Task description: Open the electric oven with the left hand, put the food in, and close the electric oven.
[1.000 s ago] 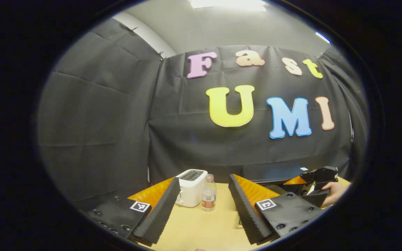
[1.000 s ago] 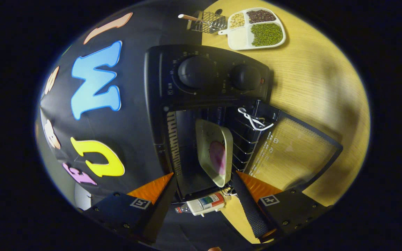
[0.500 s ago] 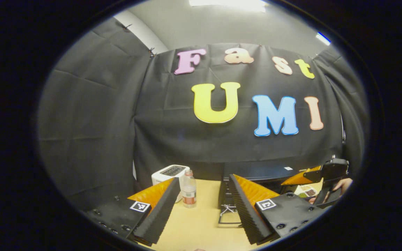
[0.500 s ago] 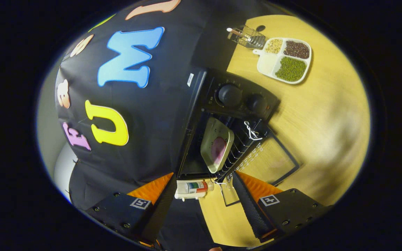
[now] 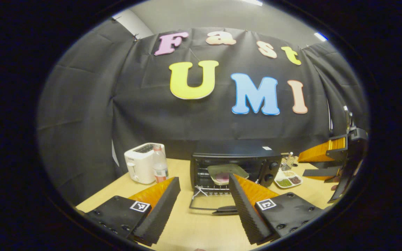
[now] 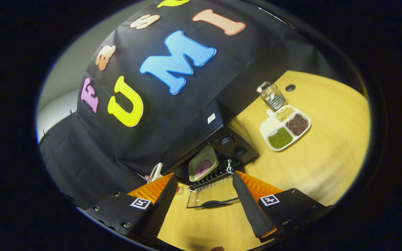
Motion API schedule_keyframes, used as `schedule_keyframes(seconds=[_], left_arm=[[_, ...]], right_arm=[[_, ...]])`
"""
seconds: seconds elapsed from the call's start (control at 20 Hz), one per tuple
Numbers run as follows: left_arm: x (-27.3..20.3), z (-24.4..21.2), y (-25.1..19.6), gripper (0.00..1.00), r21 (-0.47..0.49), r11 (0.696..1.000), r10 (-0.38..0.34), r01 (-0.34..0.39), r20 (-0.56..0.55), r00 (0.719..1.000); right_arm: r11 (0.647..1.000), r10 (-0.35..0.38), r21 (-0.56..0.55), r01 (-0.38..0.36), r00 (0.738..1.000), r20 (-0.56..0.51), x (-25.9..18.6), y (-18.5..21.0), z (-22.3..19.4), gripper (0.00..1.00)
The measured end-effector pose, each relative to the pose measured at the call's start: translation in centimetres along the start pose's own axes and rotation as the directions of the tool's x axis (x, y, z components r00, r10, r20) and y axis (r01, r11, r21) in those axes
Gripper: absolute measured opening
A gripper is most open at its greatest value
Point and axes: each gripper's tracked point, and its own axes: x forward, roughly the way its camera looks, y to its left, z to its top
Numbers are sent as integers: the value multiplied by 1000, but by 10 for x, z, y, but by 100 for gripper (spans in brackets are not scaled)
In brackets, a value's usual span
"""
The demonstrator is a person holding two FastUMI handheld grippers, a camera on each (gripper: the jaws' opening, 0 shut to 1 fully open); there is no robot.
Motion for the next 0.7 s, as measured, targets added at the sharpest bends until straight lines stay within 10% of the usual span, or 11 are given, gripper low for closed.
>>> schedule_keyframes(seconds=[0.35,0.7], left_arm=[[29,-82,-47,95,-5,995,-96,97,-213,972],[59,-173,-75,97,-60,989,-146,134,-447,882]], right_arm=[[936,-99,-309,170,968,231,-68,-45,55,97],[751,-166,-512,416,870,463,-135,-64,107,98]])
